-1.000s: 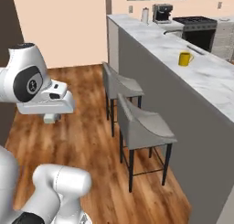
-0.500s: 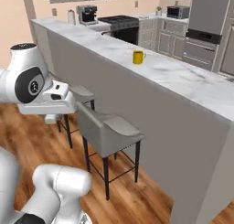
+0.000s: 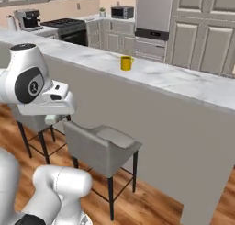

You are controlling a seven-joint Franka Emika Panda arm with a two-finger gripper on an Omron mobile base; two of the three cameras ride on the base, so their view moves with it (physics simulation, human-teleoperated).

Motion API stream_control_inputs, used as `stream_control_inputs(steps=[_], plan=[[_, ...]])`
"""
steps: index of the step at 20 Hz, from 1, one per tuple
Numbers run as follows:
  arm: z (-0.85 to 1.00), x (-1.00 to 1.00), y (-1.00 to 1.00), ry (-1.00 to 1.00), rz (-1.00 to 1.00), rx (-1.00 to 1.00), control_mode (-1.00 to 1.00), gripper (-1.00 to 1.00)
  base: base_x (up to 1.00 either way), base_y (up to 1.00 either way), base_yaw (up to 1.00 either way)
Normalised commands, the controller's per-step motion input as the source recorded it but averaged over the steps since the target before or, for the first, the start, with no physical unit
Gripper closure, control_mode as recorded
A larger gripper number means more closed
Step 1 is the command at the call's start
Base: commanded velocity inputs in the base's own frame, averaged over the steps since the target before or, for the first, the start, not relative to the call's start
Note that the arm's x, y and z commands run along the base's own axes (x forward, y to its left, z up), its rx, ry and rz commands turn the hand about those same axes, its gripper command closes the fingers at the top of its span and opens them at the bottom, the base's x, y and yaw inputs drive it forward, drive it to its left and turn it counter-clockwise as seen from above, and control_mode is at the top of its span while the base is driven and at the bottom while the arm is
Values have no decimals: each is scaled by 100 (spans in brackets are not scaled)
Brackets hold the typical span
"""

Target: Pick up the marshmallow and place it in the cup of hot chocolate on the dining counter.

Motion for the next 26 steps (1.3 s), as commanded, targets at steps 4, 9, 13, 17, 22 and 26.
stream_control_inputs(steps=[4,9,13,17,22,26], plan=[[0,0,0,0,0,0,100,100,21,74,-56],[0,0,0,0,0,0,100,100,37,73,-54],[0,0,0,0,0,0,100,100,41,50,-47],[0,0,0,0,0,0,100,100,67,30,-33],[0,0,0,0,0,0,100,100,75,25,-17],[0,0,0,0,0,0,100,100,52,42,-2]])
